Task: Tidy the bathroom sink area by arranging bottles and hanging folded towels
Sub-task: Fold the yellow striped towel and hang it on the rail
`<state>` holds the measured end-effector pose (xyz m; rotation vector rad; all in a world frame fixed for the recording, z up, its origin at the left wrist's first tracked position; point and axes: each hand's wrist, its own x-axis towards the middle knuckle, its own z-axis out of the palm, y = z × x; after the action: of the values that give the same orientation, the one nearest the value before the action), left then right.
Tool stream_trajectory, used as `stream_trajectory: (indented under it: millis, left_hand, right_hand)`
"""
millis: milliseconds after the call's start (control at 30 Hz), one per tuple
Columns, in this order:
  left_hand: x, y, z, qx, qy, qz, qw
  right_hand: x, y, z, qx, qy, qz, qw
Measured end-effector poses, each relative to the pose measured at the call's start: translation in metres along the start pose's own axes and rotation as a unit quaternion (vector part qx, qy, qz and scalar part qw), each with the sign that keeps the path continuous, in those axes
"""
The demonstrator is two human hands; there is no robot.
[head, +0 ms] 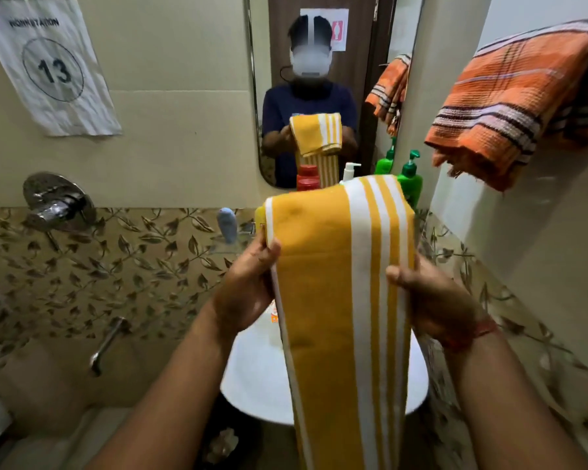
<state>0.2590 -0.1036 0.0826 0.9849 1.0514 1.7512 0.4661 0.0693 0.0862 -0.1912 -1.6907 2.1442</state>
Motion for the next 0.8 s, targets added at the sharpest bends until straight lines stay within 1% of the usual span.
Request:
stream_trajectory:
  millis: [33,67,100,133,200,233,267,300,333,367,400,433,467,500,533,567,600,633,667,700,733,767,800]
  left_hand:
    - [-0.005,-0.004,-0.004,0.062,-0.015,-0.037,0.997]
    - [-0.012,-0.012,-0.006,0.12,-0.009,-0.073,0.99]
    - [-0.019,-0.022,-0.004,0.151,0.006,-0.089,0.984]
    - [-0.022,-0.032,0.0,0.149,0.034,-0.088,0.984]
    - [-0.02,-0.039,0.009,0.085,0.097,-0.054,0.99]
    - [-0.016,-0.035,0.011,0.027,0.098,-0.035,0.994]
    - [-0.013,-0.028,0.01,-0.022,0.079,-0.017,0.996]
    - [-0.011,-0.02,0.01,-0.057,0.053,-0.014,0.997]
    - [-0.012,-0.013,0.01,-0.064,0.024,-0.029,0.997]
    - [-0.015,-0.012,0.01,-0.033,0.013,-0.056,0.998]
    - [-0.019,-0.016,0.012,0.024,0.025,-0.081,0.996]
    - [-0.023,-0.02,0.015,0.08,0.062,-0.087,0.991]
    - [-0.025,-0.025,0.018,0.109,0.104,-0.074,0.986]
    - [-0.025,-0.027,0.024,0.113,0.137,-0.055,0.982]
    - [-0.024,-0.027,0.025,0.094,0.157,-0.035,0.982]
    - [-0.022,-0.025,0.025,0.06,0.156,-0.021,0.986]
    - [-0.02,-0.02,0.023,0.035,0.136,-0.012,0.99]
    - [-0.019,-0.014,0.021,0.029,0.107,-0.013,0.994]
    - [-0.019,-0.009,0.018,0.068,0.079,-0.033,0.994]
    - [-0.019,-0.007,0.016,0.142,0.07,-0.062,0.985]
    - [-0.02,-0.008,0.014,0.221,0.078,-0.086,0.968]
    - [-0.02,-0.009,0.015,0.269,0.104,-0.091,0.953]
    - [-0.019,-0.011,0.018,0.28,0.144,-0.078,0.946]
  right_hand:
    - [-0.002,0.005,0.001,-0.073,0.023,0.028,0.997]
    - [-0.005,0.012,0.003,-0.118,0.042,0.047,0.991]
    - [-0.008,0.017,0.007,-0.13,0.057,0.056,0.988]
    - [-0.009,0.022,0.008,-0.121,0.067,0.058,0.989]
    - [-0.011,0.022,0.011,-0.029,0.091,0.045,0.994]
    - [-0.012,0.017,0.013,0.027,0.088,0.03,0.995]
    - [-0.012,0.012,0.01,0.071,0.074,0.012,0.995]
    - [-0.012,0.006,0.007,0.09,0.061,0.003,0.994]
    - [-0.012,0.0,0.006,0.068,0.048,0.008,0.996]
    - [-0.011,-0.001,0.005,0.013,0.041,0.025,0.999]
    - [-0.01,0.001,0.003,-0.043,0.042,0.048,0.997]
    - [-0.009,0.004,0.003,-0.076,0.05,0.062,0.994]
    - [-0.009,0.009,0.003,-0.076,0.059,0.065,0.993]
    - [-0.008,0.013,0.006,-0.042,0.065,0.055,0.995]
    - [-0.009,0.016,0.009,0.021,0.067,0.038,0.997]
    - [-0.01,0.017,0.011,0.09,0.066,0.016,0.994]
    - [-0.01,0.017,0.011,0.132,0.074,-0.001,0.989]
    - [-0.009,0.016,0.011,0.128,0.087,-0.005,0.988]
    - [-0.007,0.015,0.01,0.067,0.108,0.008,0.992]
    - [-0.006,0.014,0.011,-0.034,0.127,0.026,0.991]
    - [-0.005,0.014,0.011,-0.116,0.139,0.041,0.983]
    - [-0.004,0.014,0.012,-0.153,0.152,0.049,0.975]
    - [-0.004,0.015,0.013,-0.146,0.168,0.045,0.974]
